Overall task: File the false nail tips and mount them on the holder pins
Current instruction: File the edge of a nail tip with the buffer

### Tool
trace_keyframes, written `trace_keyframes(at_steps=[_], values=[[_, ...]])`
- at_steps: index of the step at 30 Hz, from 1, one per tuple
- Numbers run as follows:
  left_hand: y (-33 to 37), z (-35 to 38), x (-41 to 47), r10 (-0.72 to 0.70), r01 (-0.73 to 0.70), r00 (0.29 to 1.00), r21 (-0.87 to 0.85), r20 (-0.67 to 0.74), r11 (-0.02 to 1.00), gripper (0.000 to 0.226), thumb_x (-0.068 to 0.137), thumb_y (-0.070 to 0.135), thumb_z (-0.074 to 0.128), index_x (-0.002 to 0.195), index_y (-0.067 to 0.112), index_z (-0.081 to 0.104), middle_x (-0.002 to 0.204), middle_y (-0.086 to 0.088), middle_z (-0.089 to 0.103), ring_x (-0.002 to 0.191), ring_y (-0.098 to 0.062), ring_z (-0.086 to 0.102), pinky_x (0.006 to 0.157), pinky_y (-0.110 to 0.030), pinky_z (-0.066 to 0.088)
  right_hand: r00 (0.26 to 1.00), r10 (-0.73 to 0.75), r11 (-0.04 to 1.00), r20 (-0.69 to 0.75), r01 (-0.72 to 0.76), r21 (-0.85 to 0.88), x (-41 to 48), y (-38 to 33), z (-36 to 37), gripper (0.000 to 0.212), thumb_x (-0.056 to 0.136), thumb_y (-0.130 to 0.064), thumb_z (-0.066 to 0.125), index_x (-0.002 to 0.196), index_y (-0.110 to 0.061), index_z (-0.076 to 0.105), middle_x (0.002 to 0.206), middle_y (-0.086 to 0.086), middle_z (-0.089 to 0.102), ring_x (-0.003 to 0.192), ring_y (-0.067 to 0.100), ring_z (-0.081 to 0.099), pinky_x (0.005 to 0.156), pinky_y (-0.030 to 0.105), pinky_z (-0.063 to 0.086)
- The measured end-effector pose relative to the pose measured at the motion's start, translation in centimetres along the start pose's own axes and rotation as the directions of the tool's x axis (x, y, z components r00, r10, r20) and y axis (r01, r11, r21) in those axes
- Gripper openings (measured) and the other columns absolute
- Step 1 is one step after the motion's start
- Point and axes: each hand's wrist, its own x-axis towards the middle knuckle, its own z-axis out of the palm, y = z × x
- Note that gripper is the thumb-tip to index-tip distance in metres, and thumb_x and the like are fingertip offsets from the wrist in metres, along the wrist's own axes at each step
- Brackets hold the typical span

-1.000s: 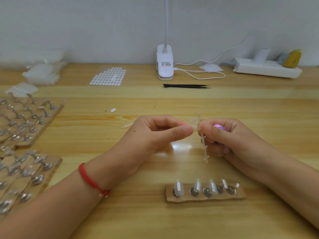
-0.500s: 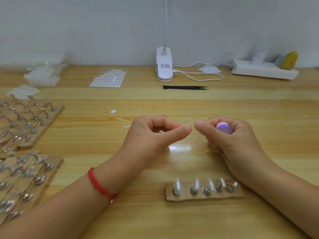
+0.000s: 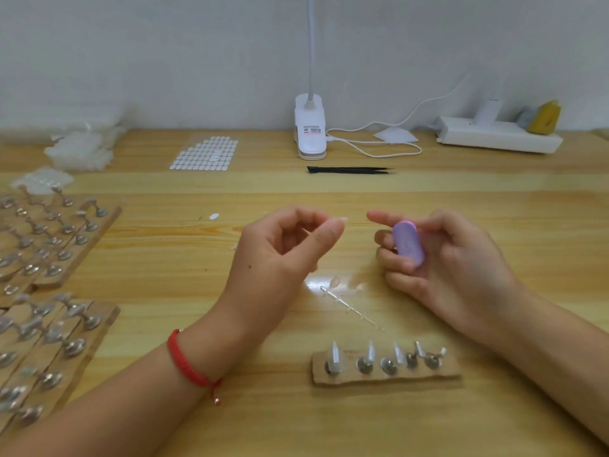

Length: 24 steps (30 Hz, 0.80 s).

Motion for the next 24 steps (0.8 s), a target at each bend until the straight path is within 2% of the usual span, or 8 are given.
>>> trace_keyframes(at_steps=[1,3,6,8,10,13,18,24], values=[[-0.2,0.1,0.1,-0.066,0.068,0.996,-0.028,0.056,0.997,0.01,0.075,0.032,0.068,0.069,0.023,0.068,0.053,0.008,0.049,0.05,-0.006,0.044,0.051,-0.014,0.037,0.999,0.031,0.994,0.007,-0.032,0.1,0.1,0.0,0.0,0.04,0.072,-0.018,0.042,0.105,-0.004,0.061,0.072,0.004,0.039,0.053,0.01,0.031,0.044,0.022,0.018],[-0.4,0.2,0.2,-0.145,0.15,0.979,-0.03,0.142,0.988,0.01,0.074,0.034,0.067,0.069,0.026,0.069,0.053,0.004,0.048,0.049,-0.006,0.044,0.049,-0.014,0.037,0.998,0.045,0.984,0.054,-0.054,0.172,0.1,0.3,-0.1,0.037,0.077,-0.016,0.045,0.109,-0.004,0.061,0.073,0.004,0.043,0.057,0.011,0.04,0.046,0.021,0.031],[-0.7,0.1,0.4,-0.19,0.198,0.97,-0.037,0.151,0.98,0.01,0.073,0.036,0.068,0.07,0.027,0.071,0.054,0.002,0.048,0.049,-0.006,0.043,0.048,-0.014,0.036,0.995,0.019,0.996,0.095,-0.027,0.085,0.4,0.7,-0.4,0.037,0.082,-0.02,0.056,0.115,-0.009,0.067,0.085,0.005,0.056,0.075,0.012,0.056,0.064,0.023,0.052],[-0.8,0.0,0.5,-0.206,0.214,0.969,-0.051,0.14,0.975,0.011,0.073,0.037,0.068,0.072,0.026,0.072,0.057,0.002,0.048,0.05,-0.007,0.043,0.048,-0.015,0.037,0.994,-0.024,1.0,0.104,0.022,0.018,0.4,0.9,-0.5,0.034,0.084,-0.02,0.06,0.116,-0.012,0.071,0.093,0.003,0.061,0.083,0.01,0.06,0.074,0.021,0.055],[-0.9,-0.1,0.6,-0.205,0.214,0.969,-0.053,0.136,0.975,0.013,0.073,0.038,0.069,0.075,0.026,0.073,0.057,0.001,0.048,0.049,-0.006,0.043,0.049,-0.014,0.037,0.994,-0.055,0.998,0.099,0.054,0.006,0.4,1.1,-0.5,0.032,0.082,-0.018,0.062,0.112,-0.012,0.073,0.095,0.003,0.066,0.085,0.009,0.063,0.076,0.022,0.055],[-0.9,0.0,0.6,-0.196,0.203,0.973,-0.046,0.126,0.978,0.017,0.071,0.039,0.07,0.078,0.025,0.075,0.053,0.004,0.048,0.047,-0.004,0.042,0.049,-0.012,0.037,0.992,-0.083,0.996,0.1,0.086,-0.017,0.3,1.3,-0.3,0.029,0.077,-0.018,0.066,0.104,-0.014,0.077,0.098,0.007,0.072,0.086,0.01,0.066,0.076,0.022,0.055],[-0.9,0.0,0.6,-0.193,0.198,0.974,-0.036,0.116,0.979,0.013,0.072,0.038,0.068,0.075,0.026,0.074,0.053,0.003,0.047,0.047,-0.006,0.043,0.048,-0.014,0.037,0.991,-0.112,0.991,0.078,0.116,-0.059,0.3,1.4,-0.1,0.035,0.068,-0.02,0.071,0.102,-0.013,0.076,0.101,0.009,0.073,0.086,0.014,0.069,0.073,0.023,0.056],[-0.9,-0.1,0.6,-0.176,0.179,0.98,-0.019,0.097,0.984,0.018,0.072,0.043,0.071,0.075,0.026,0.074,0.051,0.003,0.045,0.046,-0.007,0.04,0.048,-0.013,0.036,0.988,-0.125,0.987,0.091,0.134,-0.092,0.2,1.5,0.1,0.027,0.072,-0.014,0.068,0.098,-0.012,0.077,0.093,0.007,0.075,0.084,0.013,0.07,0.072,0.024,0.056]])
